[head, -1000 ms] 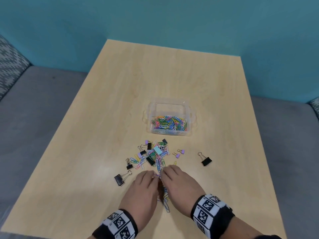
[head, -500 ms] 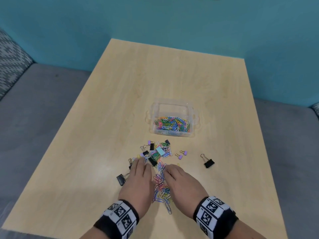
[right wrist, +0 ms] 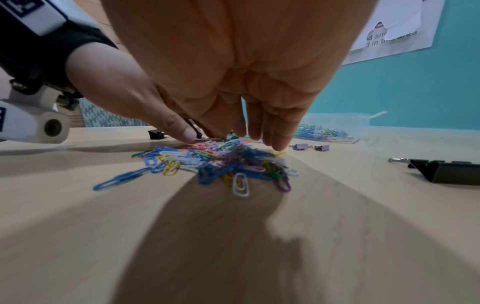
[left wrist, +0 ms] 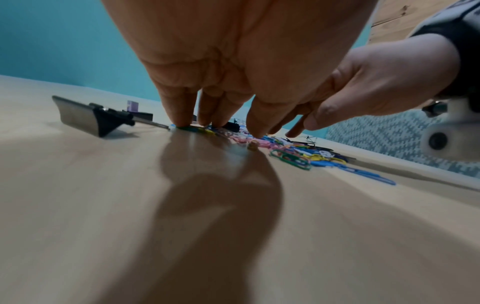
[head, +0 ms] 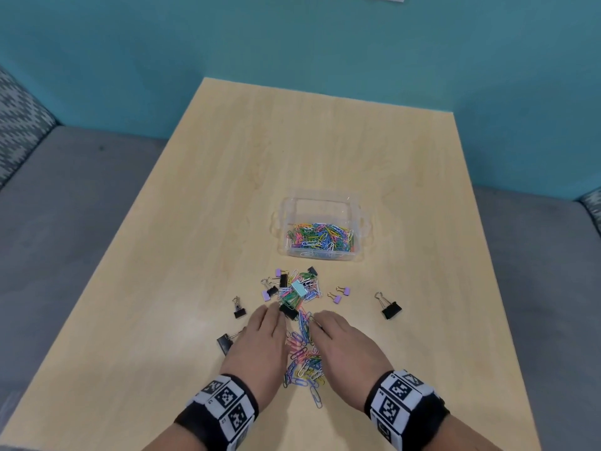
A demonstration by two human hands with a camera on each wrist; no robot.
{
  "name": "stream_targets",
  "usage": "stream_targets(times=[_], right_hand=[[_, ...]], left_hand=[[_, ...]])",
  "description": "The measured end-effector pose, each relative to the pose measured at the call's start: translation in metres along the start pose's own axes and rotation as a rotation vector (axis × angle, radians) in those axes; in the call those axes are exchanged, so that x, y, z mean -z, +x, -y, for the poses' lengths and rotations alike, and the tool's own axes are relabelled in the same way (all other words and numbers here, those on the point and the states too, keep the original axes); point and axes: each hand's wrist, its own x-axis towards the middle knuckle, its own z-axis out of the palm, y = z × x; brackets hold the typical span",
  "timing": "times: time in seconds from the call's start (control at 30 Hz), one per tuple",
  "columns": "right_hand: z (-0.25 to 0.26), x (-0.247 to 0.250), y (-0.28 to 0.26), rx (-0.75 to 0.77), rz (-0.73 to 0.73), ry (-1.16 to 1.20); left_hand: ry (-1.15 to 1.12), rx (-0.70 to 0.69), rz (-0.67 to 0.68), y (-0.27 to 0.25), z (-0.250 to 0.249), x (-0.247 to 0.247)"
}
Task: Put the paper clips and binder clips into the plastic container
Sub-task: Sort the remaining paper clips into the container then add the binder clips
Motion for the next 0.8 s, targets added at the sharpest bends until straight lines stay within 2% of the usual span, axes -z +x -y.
stream_targets(times=[0.2, 0.37, 0.6, 0.8], right_hand=[[-0.01, 0.005, 0.027, 0.01, 0.1, -0.063], [-0.012, 0.005, 0.041, -0.001, 0.149, -0.093], [0.001, 0.01, 0.024, -0.006, 0.146, -0.142], [0.008, 0.013, 0.039, -0.088, 0.134, -0.117]], left_hand=[[0.037, -0.004, 0.058, -0.015, -0.005, -0.001], [0.039, 0.0, 0.052, -0.023, -0.017, 0.006], [0.002, 0.045, 0.001, -0.027, -0.018, 0.009], [-0.013, 0.077, 0.008, -0.015, -0.018, 0.014]])
